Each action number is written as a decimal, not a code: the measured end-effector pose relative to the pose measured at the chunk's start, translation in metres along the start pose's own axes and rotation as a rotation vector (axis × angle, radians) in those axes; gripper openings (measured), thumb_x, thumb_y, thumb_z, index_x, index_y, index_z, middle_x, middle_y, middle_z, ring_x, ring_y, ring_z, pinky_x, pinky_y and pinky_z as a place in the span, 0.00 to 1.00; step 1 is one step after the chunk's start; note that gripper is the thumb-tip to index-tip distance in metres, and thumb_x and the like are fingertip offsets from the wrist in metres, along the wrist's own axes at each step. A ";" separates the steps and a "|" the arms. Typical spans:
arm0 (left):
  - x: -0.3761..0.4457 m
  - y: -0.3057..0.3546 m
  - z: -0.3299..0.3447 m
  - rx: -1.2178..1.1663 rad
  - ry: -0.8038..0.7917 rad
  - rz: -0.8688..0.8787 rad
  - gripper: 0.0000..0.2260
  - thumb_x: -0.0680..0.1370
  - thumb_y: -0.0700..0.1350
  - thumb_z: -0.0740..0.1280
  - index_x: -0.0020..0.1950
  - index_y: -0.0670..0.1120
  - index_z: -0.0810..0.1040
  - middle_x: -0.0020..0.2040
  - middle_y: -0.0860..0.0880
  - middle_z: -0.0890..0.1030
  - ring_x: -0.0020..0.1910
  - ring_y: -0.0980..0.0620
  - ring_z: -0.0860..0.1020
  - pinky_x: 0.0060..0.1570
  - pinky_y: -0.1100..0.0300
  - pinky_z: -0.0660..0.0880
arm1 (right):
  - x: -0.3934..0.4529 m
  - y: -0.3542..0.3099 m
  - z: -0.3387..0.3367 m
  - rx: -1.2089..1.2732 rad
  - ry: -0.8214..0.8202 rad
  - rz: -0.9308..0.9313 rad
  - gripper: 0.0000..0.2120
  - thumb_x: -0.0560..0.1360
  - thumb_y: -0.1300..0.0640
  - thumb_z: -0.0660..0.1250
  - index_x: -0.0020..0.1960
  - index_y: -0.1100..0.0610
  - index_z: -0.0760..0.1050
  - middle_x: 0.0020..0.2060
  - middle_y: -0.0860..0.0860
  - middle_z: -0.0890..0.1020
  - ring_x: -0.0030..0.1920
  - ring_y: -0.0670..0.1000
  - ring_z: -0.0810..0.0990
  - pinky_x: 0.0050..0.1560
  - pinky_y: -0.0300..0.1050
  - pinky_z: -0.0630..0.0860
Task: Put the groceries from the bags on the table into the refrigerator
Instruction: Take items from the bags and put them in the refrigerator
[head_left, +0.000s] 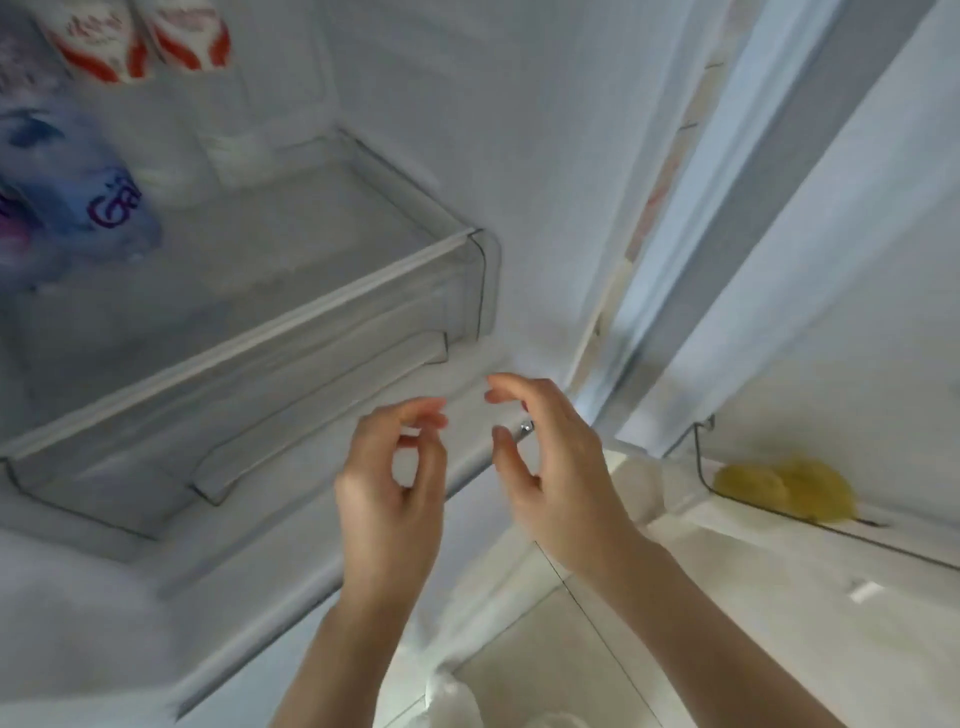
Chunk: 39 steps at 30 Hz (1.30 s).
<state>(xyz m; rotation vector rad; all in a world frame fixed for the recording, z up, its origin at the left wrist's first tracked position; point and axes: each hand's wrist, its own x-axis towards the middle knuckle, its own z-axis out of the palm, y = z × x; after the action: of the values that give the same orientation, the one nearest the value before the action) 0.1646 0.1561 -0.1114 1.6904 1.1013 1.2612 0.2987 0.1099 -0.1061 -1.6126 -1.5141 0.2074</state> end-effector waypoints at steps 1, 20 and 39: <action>-0.011 0.000 0.008 0.001 -0.050 -0.007 0.10 0.77 0.38 0.62 0.52 0.50 0.79 0.49 0.53 0.81 0.50 0.54 0.80 0.45 0.74 0.71 | -0.014 0.005 -0.008 -0.005 0.006 0.026 0.16 0.76 0.66 0.63 0.64 0.61 0.71 0.54 0.52 0.78 0.57 0.52 0.77 0.57 0.44 0.73; -0.304 0.069 0.192 0.054 -0.696 -0.059 0.12 0.78 0.38 0.65 0.56 0.54 0.76 0.45 0.57 0.82 0.47 0.58 0.80 0.49 0.66 0.76 | -0.345 0.086 -0.213 -0.121 0.186 0.519 0.18 0.76 0.65 0.64 0.65 0.56 0.71 0.54 0.49 0.79 0.56 0.44 0.77 0.59 0.32 0.70; -0.428 0.122 0.378 0.181 -1.227 -0.028 0.10 0.78 0.41 0.65 0.57 0.51 0.76 0.44 0.54 0.80 0.45 0.62 0.76 0.42 0.70 0.74 | -0.498 0.183 -0.376 -0.205 0.368 0.907 0.15 0.76 0.62 0.64 0.63 0.56 0.73 0.50 0.46 0.79 0.53 0.43 0.78 0.56 0.40 0.75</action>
<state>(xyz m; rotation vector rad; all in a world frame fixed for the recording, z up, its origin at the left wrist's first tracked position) 0.4928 -0.3118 -0.2312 2.0443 0.4497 -0.0482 0.5554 -0.4761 -0.2237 -2.2665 -0.4634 0.2320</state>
